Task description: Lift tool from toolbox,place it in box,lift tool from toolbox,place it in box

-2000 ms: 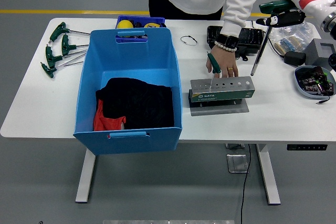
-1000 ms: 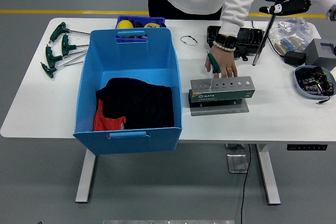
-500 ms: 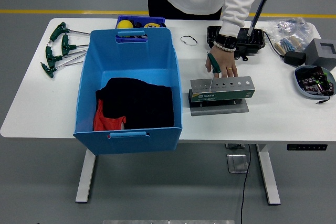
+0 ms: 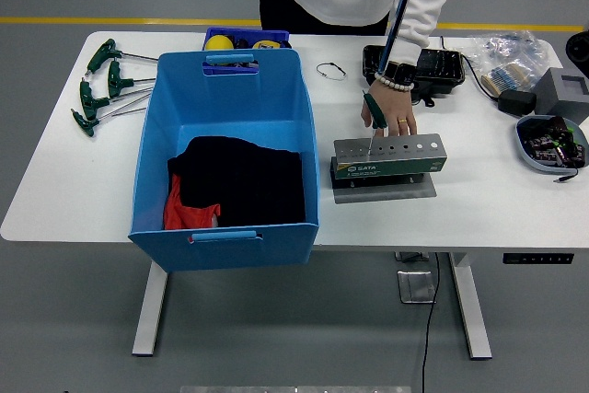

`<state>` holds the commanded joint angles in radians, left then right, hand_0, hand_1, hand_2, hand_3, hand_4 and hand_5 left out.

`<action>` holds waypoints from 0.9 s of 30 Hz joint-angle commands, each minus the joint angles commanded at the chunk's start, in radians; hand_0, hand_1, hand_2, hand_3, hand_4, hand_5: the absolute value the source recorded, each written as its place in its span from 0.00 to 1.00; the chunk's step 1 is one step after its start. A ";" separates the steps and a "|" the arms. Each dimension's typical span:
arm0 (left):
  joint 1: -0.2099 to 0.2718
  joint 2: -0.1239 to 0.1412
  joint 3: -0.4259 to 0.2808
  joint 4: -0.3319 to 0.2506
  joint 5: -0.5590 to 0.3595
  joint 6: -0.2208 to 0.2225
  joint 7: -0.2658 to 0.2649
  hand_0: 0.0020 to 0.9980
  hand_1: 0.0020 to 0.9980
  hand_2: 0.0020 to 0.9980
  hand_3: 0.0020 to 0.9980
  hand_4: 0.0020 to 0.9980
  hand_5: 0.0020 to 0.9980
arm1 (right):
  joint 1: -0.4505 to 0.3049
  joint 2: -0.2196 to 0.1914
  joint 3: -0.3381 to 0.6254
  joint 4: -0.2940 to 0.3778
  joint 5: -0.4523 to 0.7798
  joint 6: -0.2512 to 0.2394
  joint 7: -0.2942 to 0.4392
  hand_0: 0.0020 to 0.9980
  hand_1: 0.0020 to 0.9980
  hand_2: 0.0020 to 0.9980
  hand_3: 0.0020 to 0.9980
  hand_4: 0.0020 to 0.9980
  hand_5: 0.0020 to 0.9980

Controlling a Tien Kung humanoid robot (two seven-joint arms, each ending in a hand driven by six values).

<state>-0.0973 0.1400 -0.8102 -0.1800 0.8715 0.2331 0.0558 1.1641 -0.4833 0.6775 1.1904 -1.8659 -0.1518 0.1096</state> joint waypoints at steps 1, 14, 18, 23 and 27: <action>0.000 0.000 0.002 0.000 0.000 -0.001 0.001 0.72 0.66 0.74 0.74 0.76 0.74 | 0.000 0.015 -0.003 0.004 -0.001 0.001 -0.001 0.00 0.00 1.00 0.00 1.00 0.76; -0.001 0.001 0.006 0.000 0.003 -0.003 0.001 0.73 0.66 0.74 0.75 0.76 0.74 | 0.013 0.183 -0.083 -0.017 -0.006 0.000 -0.015 0.00 0.00 1.00 0.00 1.00 0.76; -0.002 0.002 0.009 0.000 0.002 -0.003 0.001 0.73 0.66 0.74 0.75 0.76 0.74 | 0.009 0.235 -0.128 -0.021 -0.008 -0.002 -0.020 0.00 0.00 1.00 0.00 1.00 0.76; -0.004 0.003 0.012 0.000 0.004 -0.003 0.001 0.73 0.66 0.74 0.75 0.76 0.74 | -0.001 0.288 -0.200 -0.030 -0.006 -0.008 -0.023 0.00 0.00 1.00 0.00 1.00 0.77; -0.006 0.003 0.012 0.000 0.009 -0.004 0.002 0.73 0.66 0.74 0.74 0.76 0.74 | -0.016 0.314 -0.269 -0.035 -0.006 -0.011 -0.024 0.00 0.00 1.00 0.00 1.00 0.77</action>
<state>-0.1033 0.1430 -0.7981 -0.1800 0.8806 0.2292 0.0582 1.1480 -0.1691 0.4087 1.1559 -1.8716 -0.1628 0.0856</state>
